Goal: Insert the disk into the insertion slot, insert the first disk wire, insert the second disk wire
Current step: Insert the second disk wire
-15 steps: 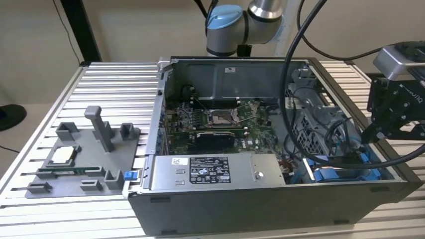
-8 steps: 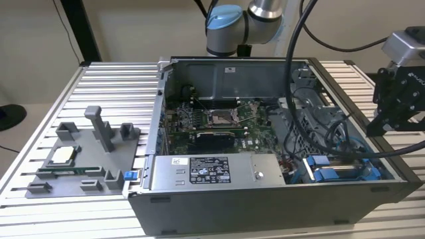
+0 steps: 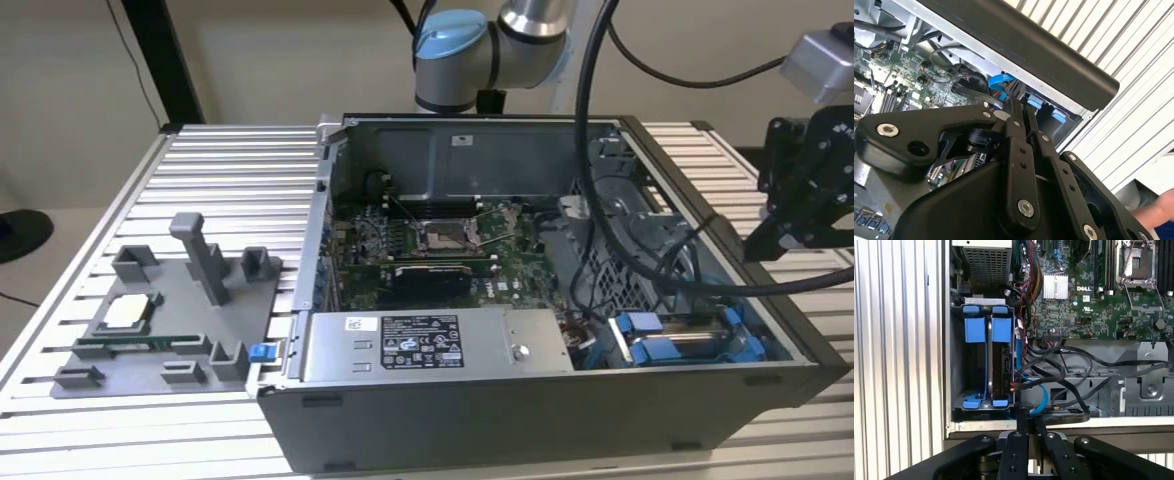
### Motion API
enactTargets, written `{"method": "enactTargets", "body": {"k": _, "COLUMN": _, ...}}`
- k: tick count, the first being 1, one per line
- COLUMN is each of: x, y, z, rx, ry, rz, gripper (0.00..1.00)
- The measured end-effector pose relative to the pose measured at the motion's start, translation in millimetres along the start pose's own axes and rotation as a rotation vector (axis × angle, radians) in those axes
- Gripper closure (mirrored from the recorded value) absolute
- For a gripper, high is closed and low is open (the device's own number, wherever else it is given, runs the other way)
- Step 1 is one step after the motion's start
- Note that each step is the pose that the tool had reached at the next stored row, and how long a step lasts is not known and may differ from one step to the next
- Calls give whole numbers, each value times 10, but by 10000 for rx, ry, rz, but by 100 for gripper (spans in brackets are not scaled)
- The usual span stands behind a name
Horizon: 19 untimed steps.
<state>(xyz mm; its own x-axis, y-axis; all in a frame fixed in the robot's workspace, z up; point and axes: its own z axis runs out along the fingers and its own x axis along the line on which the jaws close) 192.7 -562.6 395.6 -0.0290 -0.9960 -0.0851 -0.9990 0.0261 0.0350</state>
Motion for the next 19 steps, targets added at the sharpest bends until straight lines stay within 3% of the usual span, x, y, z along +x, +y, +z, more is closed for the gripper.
{"method": "enactTargets", "body": {"k": 11, "x": 5, "y": 104, "z": -74, "rx": 0, "ry": -1, "rz": 2, "gripper": 100}}
{"method": "enactTargets", "body": {"k": 19, "x": 33, "y": 277, "z": -71, "rx": 0, "ry": 0, "rz": 2, "gripper": 100}}
